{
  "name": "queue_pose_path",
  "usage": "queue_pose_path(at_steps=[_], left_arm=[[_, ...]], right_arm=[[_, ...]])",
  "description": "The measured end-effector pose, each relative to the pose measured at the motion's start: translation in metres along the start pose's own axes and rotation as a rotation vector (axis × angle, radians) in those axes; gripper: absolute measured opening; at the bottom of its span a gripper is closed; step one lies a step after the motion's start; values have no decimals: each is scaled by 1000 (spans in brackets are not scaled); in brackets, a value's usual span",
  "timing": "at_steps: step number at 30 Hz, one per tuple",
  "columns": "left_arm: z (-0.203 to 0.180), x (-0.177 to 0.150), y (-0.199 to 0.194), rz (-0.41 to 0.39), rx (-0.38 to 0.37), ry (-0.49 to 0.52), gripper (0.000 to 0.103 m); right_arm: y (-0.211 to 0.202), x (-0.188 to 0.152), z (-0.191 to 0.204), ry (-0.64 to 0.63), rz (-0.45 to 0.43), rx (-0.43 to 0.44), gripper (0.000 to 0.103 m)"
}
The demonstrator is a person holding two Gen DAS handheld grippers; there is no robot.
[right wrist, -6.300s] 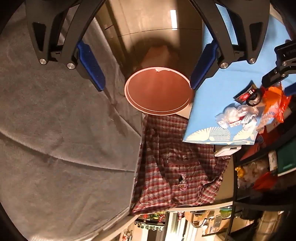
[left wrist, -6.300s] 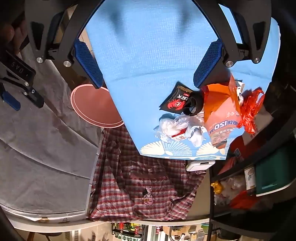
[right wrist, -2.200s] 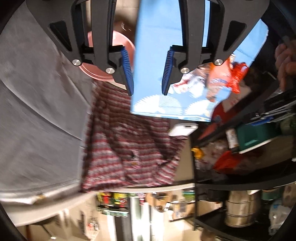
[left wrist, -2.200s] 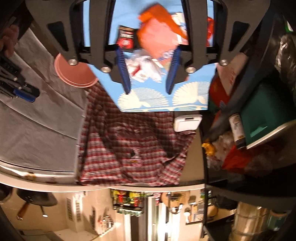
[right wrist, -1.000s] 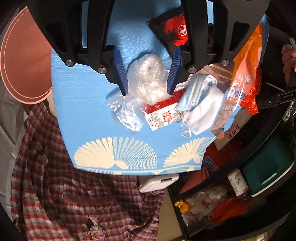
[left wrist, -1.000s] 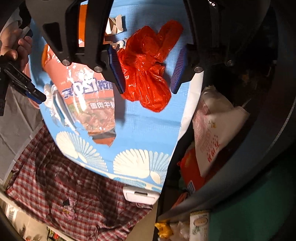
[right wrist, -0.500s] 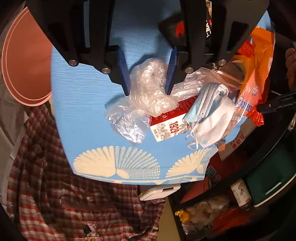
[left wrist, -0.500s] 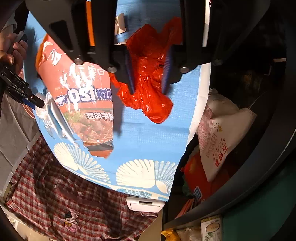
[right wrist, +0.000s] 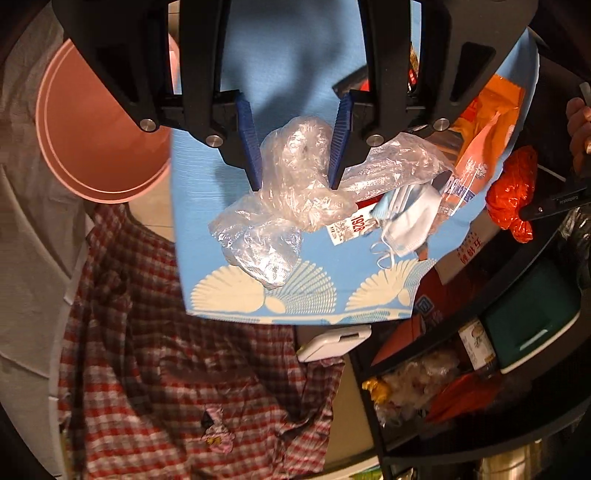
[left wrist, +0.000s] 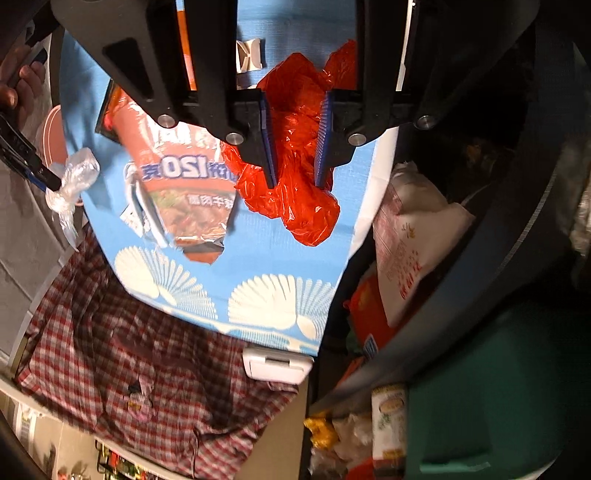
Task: Collect trash
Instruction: 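Close the right tool on the clear plastic bag while the left tool holds the red bag, then lift both held bags and carry them over the pink bin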
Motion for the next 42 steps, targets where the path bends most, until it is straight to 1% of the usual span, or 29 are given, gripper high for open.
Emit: queue_pose_path(at_steps=[5,9,15,25,42], left_arm=[[-15,5,-23,-70,-21,-3,20],[-40,8,-42,-129,-56,15,20],[-77,5,-56,-178,-110,41,20],[-130,-2,-62,-199,-173,107,20],[-205,-9,-51,-190,-240,178,20]], right_arm=[[-26,1,-9,11,-44,-14,36],[-45,0,-16,14,-75,-34,36],[-69,0,-32,36,-110,-62,36],[-95,0,-62,81,-152,-108,36],[-111,1,-105,101,-173,-196,36]])
Point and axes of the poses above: each gripper's, at about its wrist camera, not at the fingertips, and y roughly the way its jaws point, z to its left, x to its top, the point moved 6 cm from there along y, roughly the way its jaws point, and after that the axes turned 1 degree about -x, right-handed, at the moved point
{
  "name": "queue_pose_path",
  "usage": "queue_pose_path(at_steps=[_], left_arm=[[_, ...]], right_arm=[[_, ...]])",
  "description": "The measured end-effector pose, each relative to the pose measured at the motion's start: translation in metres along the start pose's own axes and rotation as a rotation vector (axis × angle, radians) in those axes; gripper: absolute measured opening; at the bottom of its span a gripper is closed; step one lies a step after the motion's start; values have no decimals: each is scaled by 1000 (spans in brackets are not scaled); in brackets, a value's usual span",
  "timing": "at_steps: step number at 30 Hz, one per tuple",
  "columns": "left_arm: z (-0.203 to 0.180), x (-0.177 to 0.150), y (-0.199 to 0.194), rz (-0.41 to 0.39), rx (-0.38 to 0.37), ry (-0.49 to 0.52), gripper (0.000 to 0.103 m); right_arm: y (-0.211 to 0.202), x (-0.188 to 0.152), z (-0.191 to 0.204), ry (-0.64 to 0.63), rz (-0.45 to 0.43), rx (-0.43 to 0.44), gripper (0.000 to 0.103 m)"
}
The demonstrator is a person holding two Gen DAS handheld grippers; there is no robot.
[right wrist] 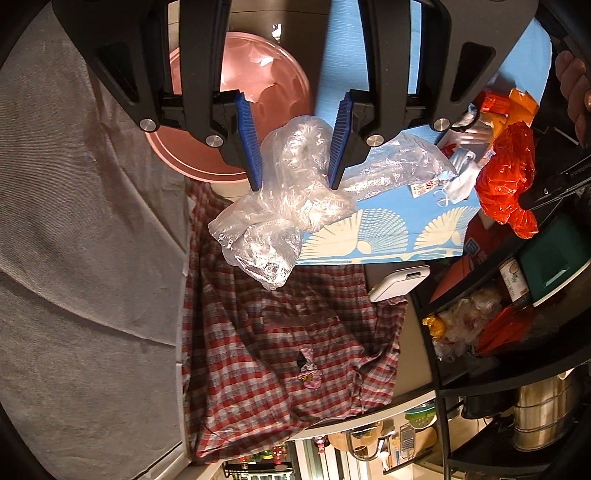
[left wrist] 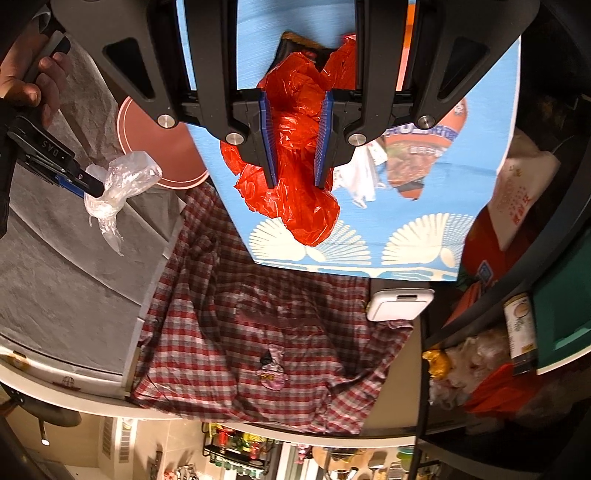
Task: Collect trash
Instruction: 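Lift both held bags and carry them over the pink bin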
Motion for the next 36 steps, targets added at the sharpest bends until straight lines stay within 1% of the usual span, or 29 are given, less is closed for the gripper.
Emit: queue_pose_path(at_steps=[7,15,19,25,29,36], left_arm=[[-18,-1,7,7,-22,20,20],[-38,-2,18,23,-53,31,20],[-55,-5,26,36,-75,42,20],[-88,-12,42,63,-113,81,20],[-109,-14,53,78,-133,108,20],[-140,-13,68,96,-176,111,20]], right_arm=[[-1,5,-14,19,-3,-18,36],[-7,10,-33,9,-9,-67,37],[-12,14,-49,20,-6,-87,37],[-10,14,-68,40,21,-114,37],[-8,13,-72,42,28,-119,37],[-1,10,-77,49,48,-133,37]])
Point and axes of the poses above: each gripper's, at about its wrist camera, not at the fingertips, and y roughly the way its jaws point, z to its left, x to its top, the point moved 6 cm from there along y, roughly the way its jaws point, and after that the axes turned 1 degree about -x, right-handed, at the moved point
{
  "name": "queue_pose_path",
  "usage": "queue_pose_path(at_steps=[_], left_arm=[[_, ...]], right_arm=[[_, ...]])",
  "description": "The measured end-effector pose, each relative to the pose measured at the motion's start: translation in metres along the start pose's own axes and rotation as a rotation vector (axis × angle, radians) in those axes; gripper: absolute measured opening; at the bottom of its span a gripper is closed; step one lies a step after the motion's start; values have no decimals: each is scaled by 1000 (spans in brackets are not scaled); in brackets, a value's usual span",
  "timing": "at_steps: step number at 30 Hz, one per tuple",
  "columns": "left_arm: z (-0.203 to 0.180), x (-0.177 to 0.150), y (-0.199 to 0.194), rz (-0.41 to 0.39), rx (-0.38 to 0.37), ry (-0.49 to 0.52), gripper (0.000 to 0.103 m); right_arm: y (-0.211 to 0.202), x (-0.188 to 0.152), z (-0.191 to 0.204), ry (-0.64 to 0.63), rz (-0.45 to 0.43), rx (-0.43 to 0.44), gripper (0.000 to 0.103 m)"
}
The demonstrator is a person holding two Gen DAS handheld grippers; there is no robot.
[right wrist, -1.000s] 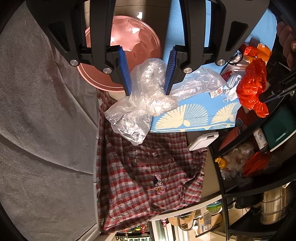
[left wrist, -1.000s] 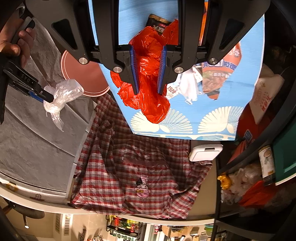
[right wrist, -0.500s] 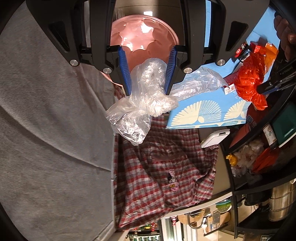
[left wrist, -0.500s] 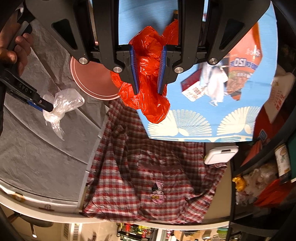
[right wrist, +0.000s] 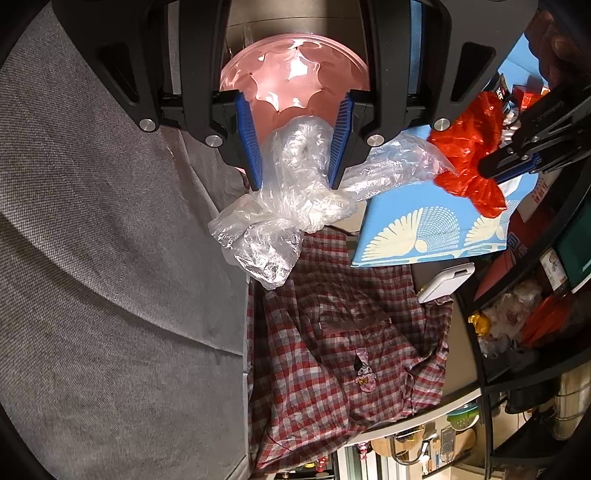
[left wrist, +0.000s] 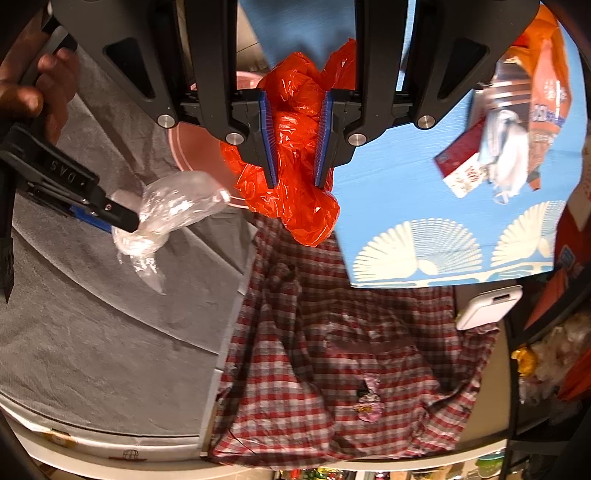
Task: Collect trash
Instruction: 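Lift both held bags and carry them over the pink bin, then open both tools to drop the red and clear bags into the pink bin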
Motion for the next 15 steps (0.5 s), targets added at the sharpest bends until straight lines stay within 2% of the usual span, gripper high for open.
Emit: queue_pose_path(at_steps=[9,13,15], left_arm=[[-22,7,30,28,-19,-14,21],[-25,6,41,45,-27,-26,28],[-24,6,45,46,-17,-28,29]], right_arm=[[9,-2,-11,34,24,-9,38],[15,-4,-17,69,45,-7,43],[19,-5,-19,80,60,3,45]])
Point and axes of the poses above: each gripper's, at about its wrist camera, not at the fingertips, and y roughly the way its jaws point, z to its left, x to its top, the point moved 6 cm from there along y, roughly the way its jaws point, and after that the axes turned 1 degree about -x, right-handed, at the moved point
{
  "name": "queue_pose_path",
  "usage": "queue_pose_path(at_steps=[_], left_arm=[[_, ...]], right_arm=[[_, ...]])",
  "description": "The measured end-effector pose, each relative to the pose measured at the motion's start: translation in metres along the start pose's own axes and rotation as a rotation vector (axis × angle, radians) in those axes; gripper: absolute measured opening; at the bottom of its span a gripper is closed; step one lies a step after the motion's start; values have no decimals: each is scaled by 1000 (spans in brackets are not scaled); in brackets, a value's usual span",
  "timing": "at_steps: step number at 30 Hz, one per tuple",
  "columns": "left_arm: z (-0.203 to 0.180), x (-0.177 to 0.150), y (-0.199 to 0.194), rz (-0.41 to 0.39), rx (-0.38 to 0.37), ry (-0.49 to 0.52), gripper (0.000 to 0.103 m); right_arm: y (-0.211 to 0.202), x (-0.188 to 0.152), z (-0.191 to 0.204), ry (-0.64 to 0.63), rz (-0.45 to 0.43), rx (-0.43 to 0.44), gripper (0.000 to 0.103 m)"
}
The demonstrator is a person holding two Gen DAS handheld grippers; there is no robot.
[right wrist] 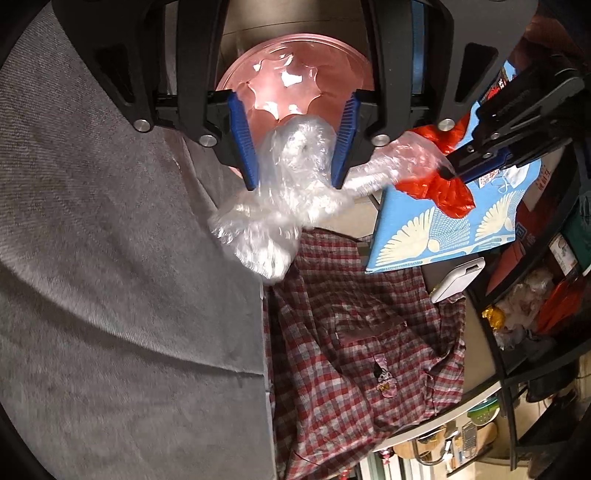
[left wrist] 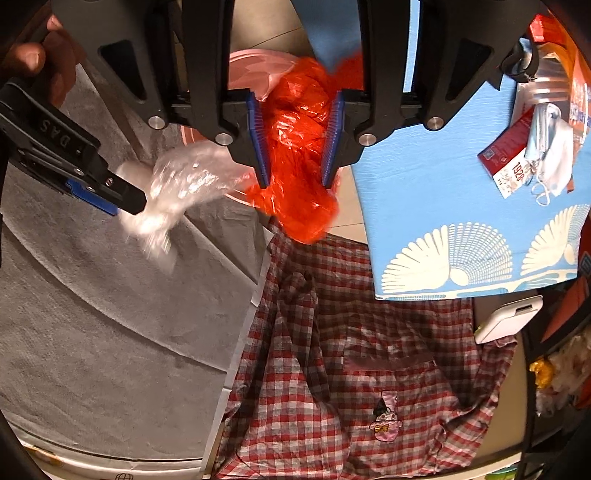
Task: Collect trash
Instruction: 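Open both tools to drop the red and clear bags into the pink bin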
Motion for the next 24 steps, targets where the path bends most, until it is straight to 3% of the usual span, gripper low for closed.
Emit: queue_pose_path(at_steps=[11,24], left_arm=[[19,6,-16,-27,-6,-31,29],[61,11,-64,-81,39,-21,29]], right_arm=[[1,0,5,5,-7,17,49],[-22,-1,42,-60,-106,70,49]])
Point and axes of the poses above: each gripper's, at about its wrist camera, not at the fingertips, and y roughly the way its jaws point, z to its left, x to its top, the point moved 6 cm from there along y, roughly the way its jaws point, and after that the axes turned 1 degree about -x, right-handed, at the moved point
